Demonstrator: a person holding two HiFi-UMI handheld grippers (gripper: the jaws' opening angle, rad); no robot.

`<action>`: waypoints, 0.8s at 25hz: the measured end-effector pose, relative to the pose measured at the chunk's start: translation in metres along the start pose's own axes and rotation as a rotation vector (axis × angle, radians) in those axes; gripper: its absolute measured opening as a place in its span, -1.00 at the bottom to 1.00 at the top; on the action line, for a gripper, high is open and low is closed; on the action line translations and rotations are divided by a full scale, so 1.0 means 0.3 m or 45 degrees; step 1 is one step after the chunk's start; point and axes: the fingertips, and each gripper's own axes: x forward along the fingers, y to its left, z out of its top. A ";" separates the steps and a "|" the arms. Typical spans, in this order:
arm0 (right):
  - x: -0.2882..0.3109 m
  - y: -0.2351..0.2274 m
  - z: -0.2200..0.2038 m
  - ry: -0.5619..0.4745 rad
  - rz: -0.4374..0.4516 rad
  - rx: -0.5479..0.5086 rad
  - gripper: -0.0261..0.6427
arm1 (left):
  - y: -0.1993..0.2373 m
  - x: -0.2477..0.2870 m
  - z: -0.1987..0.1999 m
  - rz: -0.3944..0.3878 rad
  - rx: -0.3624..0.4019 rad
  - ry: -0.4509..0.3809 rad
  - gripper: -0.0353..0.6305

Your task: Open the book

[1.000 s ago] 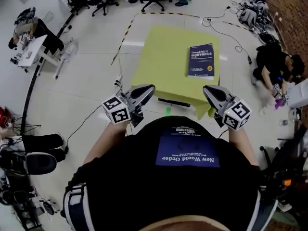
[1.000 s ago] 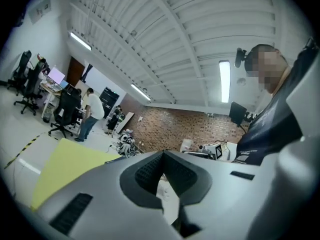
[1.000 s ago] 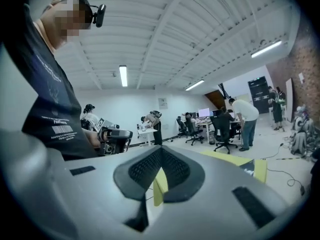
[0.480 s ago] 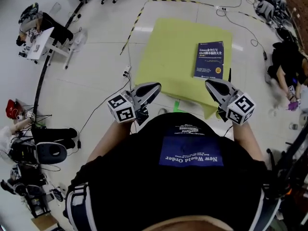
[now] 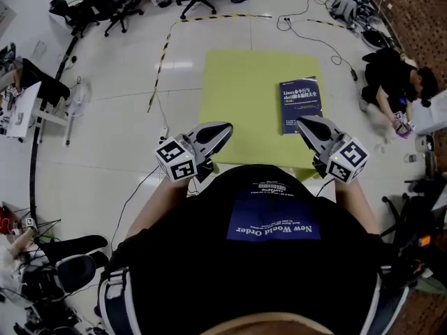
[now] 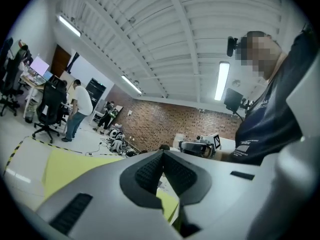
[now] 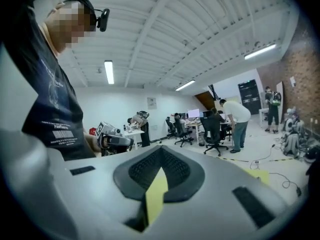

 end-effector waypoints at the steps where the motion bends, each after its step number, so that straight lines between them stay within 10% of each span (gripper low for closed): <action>1: 0.015 -0.001 0.009 0.005 -0.033 0.003 -0.96 | 0.025 -0.004 0.011 -0.027 0.009 0.002 -0.88; 20: -0.299 -0.351 0.021 -0.028 -0.121 -0.034 -0.96 | -0.006 0.501 -0.181 -0.018 0.234 0.285 -0.87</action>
